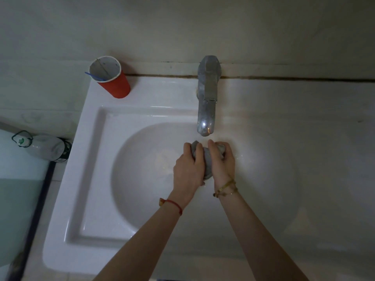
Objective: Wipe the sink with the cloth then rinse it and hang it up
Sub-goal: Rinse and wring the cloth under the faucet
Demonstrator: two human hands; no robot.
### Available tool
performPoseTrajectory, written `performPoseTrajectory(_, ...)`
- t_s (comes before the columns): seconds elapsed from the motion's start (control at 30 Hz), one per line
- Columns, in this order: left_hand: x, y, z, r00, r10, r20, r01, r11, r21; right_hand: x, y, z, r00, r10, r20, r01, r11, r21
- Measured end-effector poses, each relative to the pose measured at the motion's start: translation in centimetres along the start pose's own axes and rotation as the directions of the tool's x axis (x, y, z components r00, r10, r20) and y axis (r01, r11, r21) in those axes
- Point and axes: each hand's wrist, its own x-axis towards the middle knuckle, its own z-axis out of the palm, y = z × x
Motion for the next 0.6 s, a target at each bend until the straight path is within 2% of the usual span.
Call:
performPoseTrajectory(0.1,0.3,0.5,-0.2,0.978,-0.190,0.084,0.199,0.971,-0.130,-0.2,0.6,0.1,1.000,-0.024,0.006,0.023,1.000,0.013)
performPoseTrajectory(0.17,0.7,0.5,-0.2,0.972,-0.216,0.091,0.228,0.960,-0.161,-0.3,1.0,0.1,0.999,-0.046,0.029,0.047,0.999,-0.013)
performPoseTrajectory(0.3,0.3,0.0,0.4,0.987,-0.161,-0.002,0.156,0.961,-0.230,-0.4,0.8,0.3,0.994,-0.105,0.014,0.106,0.984,-0.140)
performPoseTrajectory(0.4,0.2,0.1,0.8,0.990,-0.081,-0.111,0.050,0.965,-0.259,-0.4,0.6,0.4,0.987,-0.160,-0.016,0.153,0.966,-0.210)
performPoseTrajectory(0.5,0.5,0.4,0.8,0.987,0.005,-0.158,-0.042,0.972,-0.232,-0.6,0.4,0.3,0.988,-0.137,-0.064,0.119,0.965,-0.232)
performPoseTrajectory(0.6,0.7,0.8,1.0,0.985,-0.015,-0.171,-0.032,0.963,-0.268,-0.6,-0.2,0.8,0.996,-0.055,-0.073,0.035,0.968,-0.250)
